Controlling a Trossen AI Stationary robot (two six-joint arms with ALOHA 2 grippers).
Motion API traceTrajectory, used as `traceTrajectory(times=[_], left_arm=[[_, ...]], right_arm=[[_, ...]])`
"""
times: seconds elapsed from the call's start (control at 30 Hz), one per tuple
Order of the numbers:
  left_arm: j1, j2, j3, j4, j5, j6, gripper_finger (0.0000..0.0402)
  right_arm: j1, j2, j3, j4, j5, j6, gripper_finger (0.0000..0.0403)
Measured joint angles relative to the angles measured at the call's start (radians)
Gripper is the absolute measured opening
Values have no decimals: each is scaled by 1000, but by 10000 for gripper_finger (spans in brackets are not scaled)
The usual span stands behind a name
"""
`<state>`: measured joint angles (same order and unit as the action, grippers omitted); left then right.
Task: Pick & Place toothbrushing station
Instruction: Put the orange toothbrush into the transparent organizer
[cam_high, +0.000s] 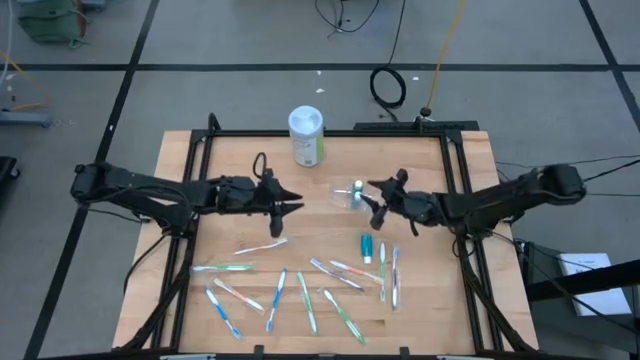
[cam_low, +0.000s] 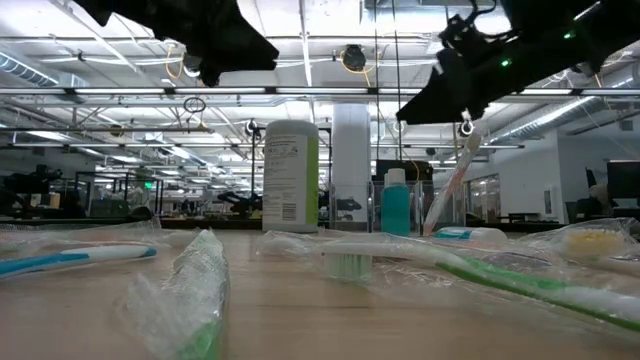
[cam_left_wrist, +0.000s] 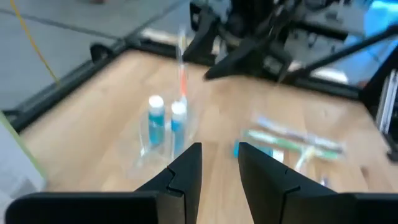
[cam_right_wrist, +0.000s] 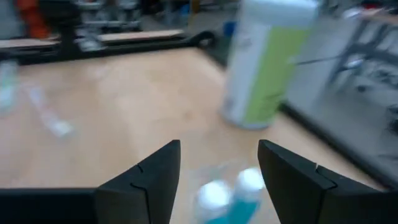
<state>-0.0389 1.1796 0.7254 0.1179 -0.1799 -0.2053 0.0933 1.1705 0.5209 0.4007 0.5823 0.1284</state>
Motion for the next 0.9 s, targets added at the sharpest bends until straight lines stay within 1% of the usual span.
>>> traceTrajectory(times=[0.13, 0.17, 0.27, 0.3, 0.37, 0.5, 0.67, 0.77, 0.83, 0.9], left_arm=[[-18, 53, -1, 22, 5, 0, 108], [-22, 64, -1, 18, 20, -1, 108], [-31, 112, 0, 75, 77, -28, 108], [-34, 126, -2, 83, 92, -41, 108], [-40, 166, -1, 151, 113, -51, 108], [-45, 225, -1, 167, 113, -52, 108], [-46, 242, -2, 86, 111, -52, 108], [-50, 224, -1, 26, 117, -9, 108], [-57, 199, 15, -101, 124, 4, 108], [-65, 185, 38, -275, 119, -36, 108]], right_arm=[[85, -25, 0, -120, -139, 94, 210], [107, -24, -1, -137, -181, 124, 210], [169, -20, -29, -135, -283, 224, 210], [187, -15, -40, -128, -303, 253, 210], [222, -14, -70, -128, -317, 279, 210], [264, -14, -130, -120, -325, 280, 210], [276, -15, -184, -11, -324, 278, 210], [272, -15, -201, 53, -322, 267, 210], [268, -15, -203, 77, -323, 250, 210], [269, -15, -204, 92, -322, 246, 210]])
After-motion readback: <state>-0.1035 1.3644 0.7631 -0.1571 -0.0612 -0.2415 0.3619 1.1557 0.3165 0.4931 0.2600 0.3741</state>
